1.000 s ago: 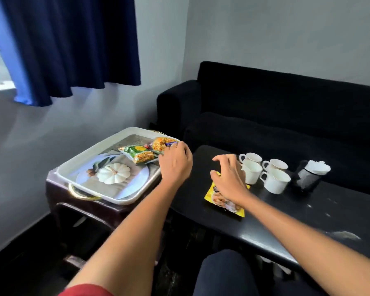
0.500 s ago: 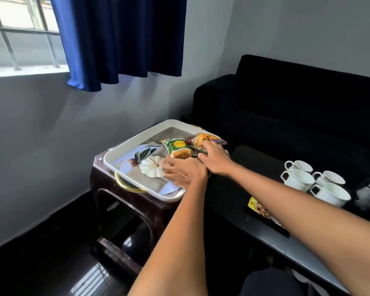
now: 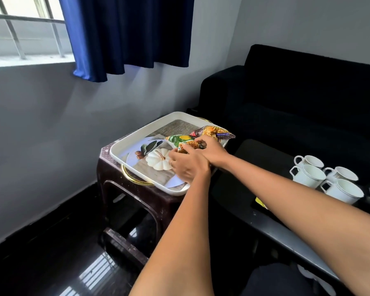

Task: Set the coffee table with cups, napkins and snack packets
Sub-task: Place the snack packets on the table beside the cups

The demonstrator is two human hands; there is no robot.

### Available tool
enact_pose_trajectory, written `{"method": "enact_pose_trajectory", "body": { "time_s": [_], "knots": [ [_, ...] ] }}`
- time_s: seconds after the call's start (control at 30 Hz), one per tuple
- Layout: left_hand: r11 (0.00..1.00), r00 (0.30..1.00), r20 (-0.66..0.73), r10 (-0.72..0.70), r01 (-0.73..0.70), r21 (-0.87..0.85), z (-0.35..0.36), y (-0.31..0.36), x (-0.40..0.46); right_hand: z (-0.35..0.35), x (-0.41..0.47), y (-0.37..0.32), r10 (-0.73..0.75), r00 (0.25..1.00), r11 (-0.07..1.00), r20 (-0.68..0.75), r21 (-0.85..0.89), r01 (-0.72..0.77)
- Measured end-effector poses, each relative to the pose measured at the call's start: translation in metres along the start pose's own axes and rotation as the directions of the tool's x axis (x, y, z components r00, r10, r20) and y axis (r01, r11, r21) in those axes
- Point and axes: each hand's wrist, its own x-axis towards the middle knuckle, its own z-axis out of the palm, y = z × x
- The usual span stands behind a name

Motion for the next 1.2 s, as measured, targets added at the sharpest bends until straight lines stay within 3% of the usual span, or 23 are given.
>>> {"method": "enact_pose_trajectory", "body": {
  "time_s": [0.17,0.3,0.47,0.6,0.77,0.87,1.0,1.2],
  "knots": [
    [0.983,0.999,-0.03,-0.035,0.029,-0.183,0.0,0.011,-0.006,-0.01,-0.014,-0.012,-0.034,0.991,0.99,-0.131,0.132,0.051],
    [0.955,0.998,0.027,-0.053,0.058,-0.291,0.004,0.026,-0.015,-0.027,-0.032,-0.016,-0.032,0.963,0.962,-0.267,0.255,0.103],
    [0.923,0.975,0.218,-0.032,0.113,-0.368,0.012,0.044,-0.051,-0.06,-0.063,-0.001,0.022,0.883,0.924,-0.469,0.346,0.161],
    [0.88,0.858,0.512,-0.039,0.273,-0.39,0.022,0.047,-0.086,-0.09,-0.096,0.025,0.012,0.819,0.946,-0.574,0.273,0.177],
    [0.928,0.664,0.745,-0.062,0.314,-0.203,0.028,0.038,-0.124,-0.114,-0.143,0.063,0.009,0.756,0.966,-0.655,0.201,0.164],
    [0.973,0.558,0.826,-0.078,0.222,-0.059,0.031,0.025,-0.14,-0.12,-0.171,0.085,0.032,0.715,0.969,-0.698,0.198,0.15],
    [0.996,0.478,0.873,-0.091,0.051,0.076,0.033,0.011,-0.152,-0.12,-0.203,0.111,0.09,0.71,0.956,-0.698,0.26,0.134],
    [0.988,0.37,0.928,-0.045,-0.121,0.096,0.037,-0.003,-0.158,-0.119,-0.232,0.138,0.193,0.717,0.936,-0.67,0.345,0.07]
  ]
}}
